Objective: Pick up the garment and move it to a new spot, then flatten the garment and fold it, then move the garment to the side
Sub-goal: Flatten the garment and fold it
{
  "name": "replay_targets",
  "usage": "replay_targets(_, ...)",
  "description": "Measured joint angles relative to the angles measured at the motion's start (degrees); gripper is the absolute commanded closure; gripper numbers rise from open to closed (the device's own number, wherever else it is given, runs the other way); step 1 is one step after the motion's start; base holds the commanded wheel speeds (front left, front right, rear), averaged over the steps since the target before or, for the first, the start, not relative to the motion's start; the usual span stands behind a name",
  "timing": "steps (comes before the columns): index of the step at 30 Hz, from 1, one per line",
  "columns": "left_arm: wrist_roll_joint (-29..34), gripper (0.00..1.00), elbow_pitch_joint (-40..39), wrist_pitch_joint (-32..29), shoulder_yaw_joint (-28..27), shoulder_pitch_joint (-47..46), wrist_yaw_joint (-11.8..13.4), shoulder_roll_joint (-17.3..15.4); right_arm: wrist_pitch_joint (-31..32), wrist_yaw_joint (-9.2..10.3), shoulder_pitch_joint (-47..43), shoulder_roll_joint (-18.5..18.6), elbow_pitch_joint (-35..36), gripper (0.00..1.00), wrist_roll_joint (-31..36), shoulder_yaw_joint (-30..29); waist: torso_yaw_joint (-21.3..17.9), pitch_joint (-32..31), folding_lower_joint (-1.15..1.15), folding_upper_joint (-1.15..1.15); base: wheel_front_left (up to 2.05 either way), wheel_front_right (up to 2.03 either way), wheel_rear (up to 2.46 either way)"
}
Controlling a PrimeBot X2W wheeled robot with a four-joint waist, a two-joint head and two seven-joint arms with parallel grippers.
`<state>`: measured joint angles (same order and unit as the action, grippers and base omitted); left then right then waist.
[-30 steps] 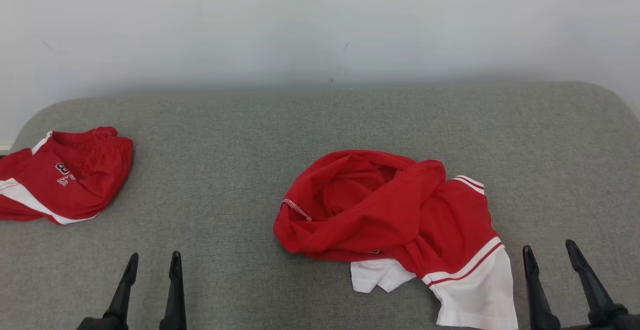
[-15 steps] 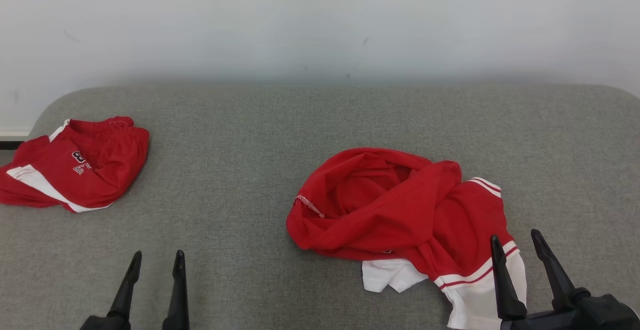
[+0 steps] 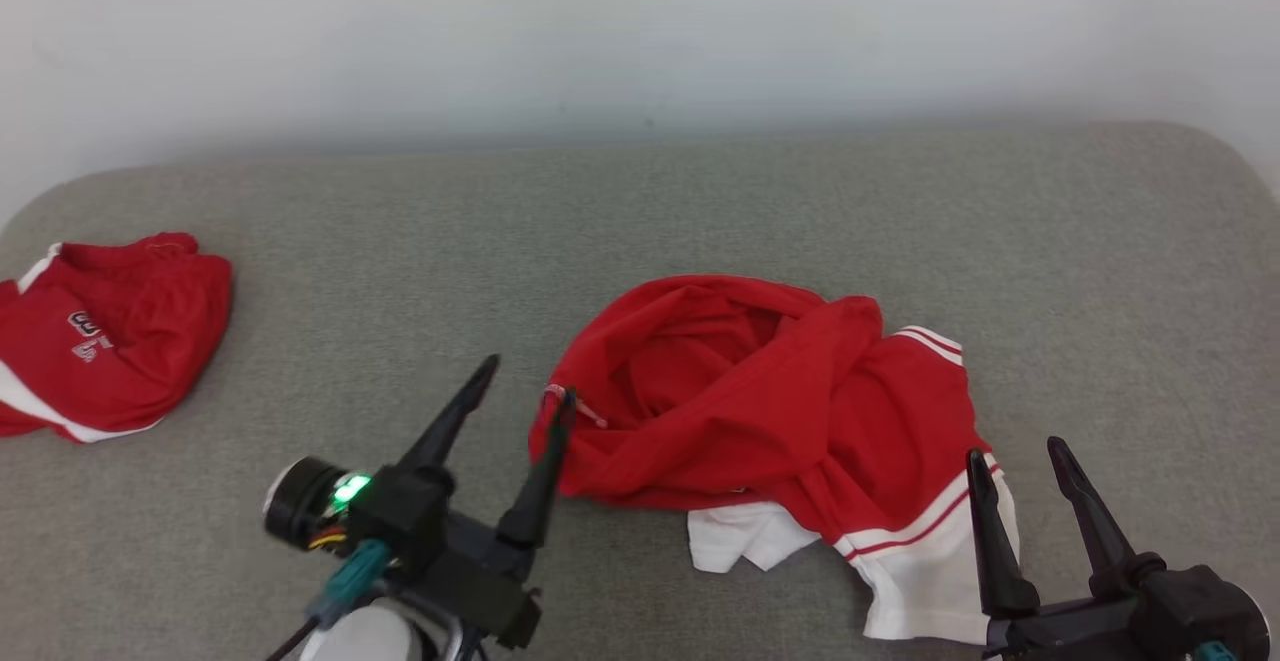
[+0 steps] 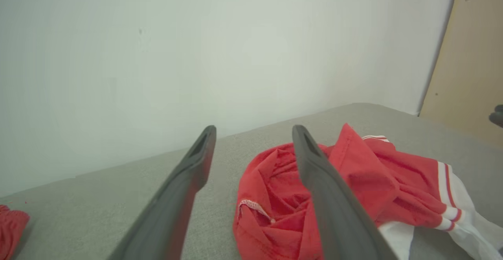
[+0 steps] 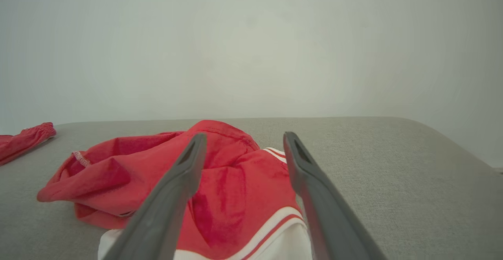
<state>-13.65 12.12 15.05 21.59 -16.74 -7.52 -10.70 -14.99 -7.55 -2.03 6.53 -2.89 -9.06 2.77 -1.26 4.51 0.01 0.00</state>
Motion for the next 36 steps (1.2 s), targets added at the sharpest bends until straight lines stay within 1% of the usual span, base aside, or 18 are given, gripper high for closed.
replay_targets(4, -2.81, 0.00, 4.06, -0.86, 7.05, -5.53, -0.02, -1.92, -0.01, 0.00, 0.63, -0.14, -0.19, 0.00, -0.02, -0.02, -1.96, 0.86, 0.00, 0.00, 0.00, 0.00, 0.00)
replay_targets(7, -4.53, 0.00, 6.67, -2.13, 11.23, -8.27, -0.02, -3.50, -0.02, 0.00, 0.98, -0.37, -0.18, 0.00, -0.02, -0.03, -3.55, 1.63, 0.00, 0.00, 0.00, 0.00, 0.00)
replay_targets(12, -7.57, 0.00, 10.62, -2.97, 15.56, -9.71, -0.02, -5.81, -0.11, 0.00, 1.15, -0.80, -0.20, 0.00, -0.10, -0.43, -6.26, 2.87, 0.00, 0.00, 0.00, 0.00, 0.00)
replay_targets(17, -10.32, 0.00, 14.47, -3.72, 18.48, -9.66, -0.02, -6.70, -0.12, 0.00, 1.16, -0.99, -0.13, 0.00, -0.18, -0.60, -8.46, 3.81, 0.00, 0.00, 0.00, 0.00, 0.00)
replay_targets(18, -10.88, 0.04, 15.28, -3.72, 18.80, -9.66, -0.02, -6.75, -0.12, 0.00, 1.16, -0.99, -0.05, 0.00, -0.18, -0.65, -8.80, 3.95, 0.00, 0.00, 0.00, 0.00, 0.00)
replay_targets(19, -11.26, 0.56, 15.91, -3.71, 19.00, -9.68, -0.02, -6.78, -0.12, 0.00, 1.18, -0.98, 0.20, 0.00, -0.16, -0.73, -9.08, 4.06, 0.00, 0.00, 0.00, 0.00, 0.00)
replay_targets(20, -11.33, 1.00, 16.51, -3.50, 19.22, -9.76, -0.02, -6.80, -0.12, 0.00, 1.21, -0.97, 0.43, 0.00, -0.16, -0.82, -9.29, 4.15, 0.00, 0.00, 0.00, 0.00, 0.00)
replay_targets(25, -11.84, 1.00, 15.79, -1.66, 19.57, -12.06, -0.02, -6.57, -0.13, 0.00, 0.94, -0.82, 1.16, 0.00, -0.10, -1.64, -8.81, 3.93, 0.00, 0.00, 0.00, 0.00, 0.00)
replay_targets(30, -13.17, 1.00, 11.81, -0.94, 18.06, -13.05, 0.20, -6.79, -0.13, 0.00, 0.20, -0.87, 0.58, 0.00, -0.30, -1.58, -6.53, 2.96, -0.01, 0.00, 0.00, 0.00, 0.00)
replay_targets(32, -13.22, 1.00, 10.06, -0.91, 17.08, -13.33, 0.64, -7.92, -0.14, 0.00, -0.18, -0.97, 0.30, 0.00, -0.44, -1.42, -5.30, 2.50, -0.01, 0.00, 0.00, 0.00, 0.00)
replay_targets(36, -14.72, 1.00, 6.49, -0.92, 14.07, -12.88, 2.40, -11.01, -0.13, 0.00, -0.29, -1.01, -0.31, 0.00, -0.45, -1.32, -2.66, 1.59, -0.01, 0.00, 0.00, 0.00, 0.00)
